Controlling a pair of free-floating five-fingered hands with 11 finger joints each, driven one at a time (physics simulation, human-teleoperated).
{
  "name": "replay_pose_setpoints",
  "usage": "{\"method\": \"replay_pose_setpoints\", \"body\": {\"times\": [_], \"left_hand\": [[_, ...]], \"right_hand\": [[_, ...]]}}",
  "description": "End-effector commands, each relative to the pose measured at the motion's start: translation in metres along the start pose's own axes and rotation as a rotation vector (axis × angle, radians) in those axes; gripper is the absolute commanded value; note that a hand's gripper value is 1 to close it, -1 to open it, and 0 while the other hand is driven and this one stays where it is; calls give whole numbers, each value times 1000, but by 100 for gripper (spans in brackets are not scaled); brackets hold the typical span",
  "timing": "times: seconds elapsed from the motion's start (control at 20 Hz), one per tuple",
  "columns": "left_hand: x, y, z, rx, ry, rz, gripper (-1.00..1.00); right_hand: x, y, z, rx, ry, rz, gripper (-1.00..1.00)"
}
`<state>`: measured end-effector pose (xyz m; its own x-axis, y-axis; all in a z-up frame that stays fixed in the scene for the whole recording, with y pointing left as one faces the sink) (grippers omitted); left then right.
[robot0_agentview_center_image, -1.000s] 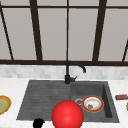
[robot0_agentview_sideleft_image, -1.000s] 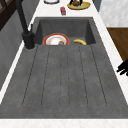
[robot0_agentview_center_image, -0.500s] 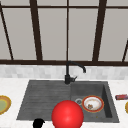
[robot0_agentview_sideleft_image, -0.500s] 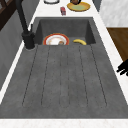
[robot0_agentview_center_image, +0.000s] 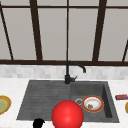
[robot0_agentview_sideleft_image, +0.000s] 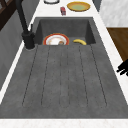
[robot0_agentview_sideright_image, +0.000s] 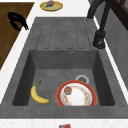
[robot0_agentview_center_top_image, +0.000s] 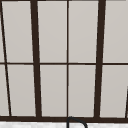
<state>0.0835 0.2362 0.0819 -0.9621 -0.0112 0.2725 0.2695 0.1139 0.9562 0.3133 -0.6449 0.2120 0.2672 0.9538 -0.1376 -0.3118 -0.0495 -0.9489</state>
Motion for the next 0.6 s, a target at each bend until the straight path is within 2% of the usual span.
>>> {"method": "replay_pose_setpoints", "body": {"times": [0.0,0.55], "left_hand": [[0,0,0,0,0,0,0],[0,0,0,0,0,0,0]], "right_hand": [[23,-26,20,30,0,9,100],[89,-91,67,96,-2,27,100]]}}
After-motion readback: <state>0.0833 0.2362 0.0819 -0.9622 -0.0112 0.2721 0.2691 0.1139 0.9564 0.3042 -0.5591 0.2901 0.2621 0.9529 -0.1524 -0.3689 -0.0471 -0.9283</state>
